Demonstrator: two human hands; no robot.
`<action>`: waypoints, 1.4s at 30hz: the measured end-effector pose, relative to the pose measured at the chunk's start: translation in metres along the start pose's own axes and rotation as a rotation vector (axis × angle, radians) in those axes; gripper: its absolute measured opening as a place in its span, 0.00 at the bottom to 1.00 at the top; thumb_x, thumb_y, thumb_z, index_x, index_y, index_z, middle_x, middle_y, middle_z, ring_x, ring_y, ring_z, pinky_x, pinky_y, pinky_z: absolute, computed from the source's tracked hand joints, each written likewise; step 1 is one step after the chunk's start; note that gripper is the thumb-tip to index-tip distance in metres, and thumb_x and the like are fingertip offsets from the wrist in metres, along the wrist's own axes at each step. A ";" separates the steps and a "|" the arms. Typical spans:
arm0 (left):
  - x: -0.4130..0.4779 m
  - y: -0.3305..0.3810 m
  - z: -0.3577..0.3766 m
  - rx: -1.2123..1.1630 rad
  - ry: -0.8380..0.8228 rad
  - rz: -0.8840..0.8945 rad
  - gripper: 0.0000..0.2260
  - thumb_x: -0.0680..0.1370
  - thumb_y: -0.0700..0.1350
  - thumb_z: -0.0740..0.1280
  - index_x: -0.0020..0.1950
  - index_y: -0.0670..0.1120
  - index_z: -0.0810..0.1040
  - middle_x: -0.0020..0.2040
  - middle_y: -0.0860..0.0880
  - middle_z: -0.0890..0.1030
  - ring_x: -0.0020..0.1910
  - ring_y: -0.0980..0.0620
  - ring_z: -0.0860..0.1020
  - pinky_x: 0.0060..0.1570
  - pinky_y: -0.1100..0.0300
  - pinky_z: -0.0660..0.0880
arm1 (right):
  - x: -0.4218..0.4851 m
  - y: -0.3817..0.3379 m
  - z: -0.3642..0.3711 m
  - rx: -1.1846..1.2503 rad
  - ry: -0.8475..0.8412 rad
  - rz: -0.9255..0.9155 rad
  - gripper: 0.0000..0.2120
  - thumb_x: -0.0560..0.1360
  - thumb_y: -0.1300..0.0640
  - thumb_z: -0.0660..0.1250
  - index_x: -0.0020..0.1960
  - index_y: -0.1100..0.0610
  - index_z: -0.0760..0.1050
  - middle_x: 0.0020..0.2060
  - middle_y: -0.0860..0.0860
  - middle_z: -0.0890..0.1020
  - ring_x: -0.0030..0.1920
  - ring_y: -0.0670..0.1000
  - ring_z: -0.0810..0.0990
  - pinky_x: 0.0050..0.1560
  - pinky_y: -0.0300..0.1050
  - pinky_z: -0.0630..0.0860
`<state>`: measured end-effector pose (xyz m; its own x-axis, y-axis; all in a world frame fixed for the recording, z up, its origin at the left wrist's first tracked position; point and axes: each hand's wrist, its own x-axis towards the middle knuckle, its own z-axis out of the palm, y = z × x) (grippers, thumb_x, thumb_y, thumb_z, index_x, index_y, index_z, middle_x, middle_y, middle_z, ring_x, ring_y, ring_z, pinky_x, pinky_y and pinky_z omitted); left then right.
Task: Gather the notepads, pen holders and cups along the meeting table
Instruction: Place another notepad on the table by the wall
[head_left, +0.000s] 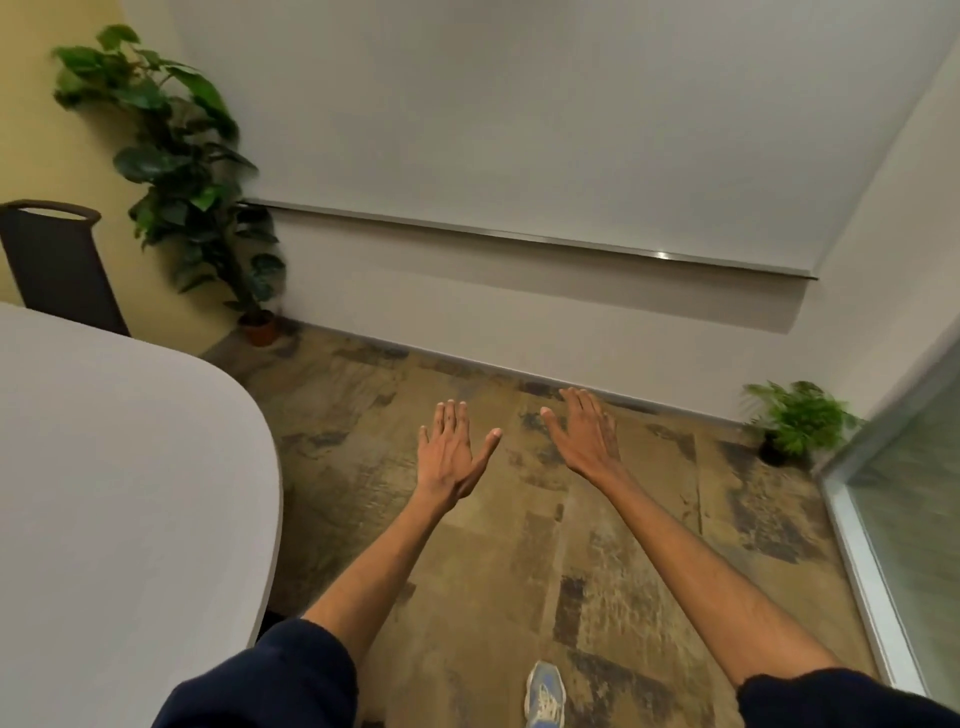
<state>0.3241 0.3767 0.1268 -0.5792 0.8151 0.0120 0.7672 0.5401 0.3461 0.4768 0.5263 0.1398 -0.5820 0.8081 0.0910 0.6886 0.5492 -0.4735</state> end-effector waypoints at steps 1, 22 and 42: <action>0.020 -0.001 -0.001 0.005 0.014 -0.019 0.38 0.79 0.68 0.43 0.80 0.44 0.46 0.81 0.45 0.47 0.80 0.48 0.44 0.77 0.43 0.49 | 0.024 -0.002 0.002 0.004 -0.007 -0.019 0.29 0.81 0.40 0.54 0.76 0.55 0.62 0.76 0.52 0.64 0.78 0.53 0.58 0.75 0.61 0.58; 0.313 -0.130 -0.037 -0.063 0.189 -0.463 0.39 0.78 0.69 0.43 0.80 0.43 0.46 0.81 0.44 0.49 0.80 0.48 0.46 0.77 0.43 0.49 | 0.383 -0.112 0.114 -0.004 -0.254 -0.371 0.30 0.81 0.39 0.53 0.76 0.56 0.61 0.76 0.53 0.62 0.78 0.52 0.56 0.73 0.64 0.61; 0.535 -0.381 -0.137 0.054 0.226 -0.698 0.40 0.77 0.71 0.41 0.80 0.46 0.46 0.80 0.43 0.48 0.80 0.45 0.44 0.74 0.34 0.42 | 0.659 -0.397 0.279 -0.022 -0.404 -0.625 0.32 0.81 0.37 0.52 0.78 0.55 0.58 0.78 0.53 0.59 0.79 0.54 0.55 0.75 0.62 0.59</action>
<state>-0.3160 0.5781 0.1300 -0.9760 0.2179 0.0012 0.2084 0.9317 0.2974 -0.3006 0.7813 0.1431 -0.9787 0.2050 0.0068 0.1832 0.8882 -0.4214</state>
